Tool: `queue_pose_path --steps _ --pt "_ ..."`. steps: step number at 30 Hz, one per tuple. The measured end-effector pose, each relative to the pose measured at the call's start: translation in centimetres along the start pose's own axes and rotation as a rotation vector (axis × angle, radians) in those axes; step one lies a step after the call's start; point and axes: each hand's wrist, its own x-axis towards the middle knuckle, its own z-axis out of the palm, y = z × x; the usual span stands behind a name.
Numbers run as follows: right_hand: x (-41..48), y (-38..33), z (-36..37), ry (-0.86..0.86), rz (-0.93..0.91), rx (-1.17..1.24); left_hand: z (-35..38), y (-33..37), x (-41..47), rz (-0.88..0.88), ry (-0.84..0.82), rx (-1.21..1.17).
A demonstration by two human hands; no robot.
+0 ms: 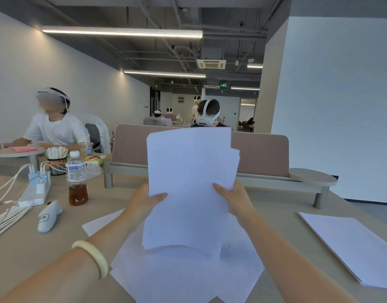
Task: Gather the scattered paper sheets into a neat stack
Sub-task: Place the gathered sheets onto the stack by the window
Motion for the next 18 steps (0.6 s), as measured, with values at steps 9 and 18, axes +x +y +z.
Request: queue_pose_path --steps 9,18 --pt "-1.7 4.0 2.1 0.076 0.093 -0.118 1.7 -3.0 -0.9 -0.077 0.148 -0.019" --pt "-1.1 2.8 1.8 0.147 0.082 -0.045 1.5 -2.5 0.3 -0.044 0.175 0.006"
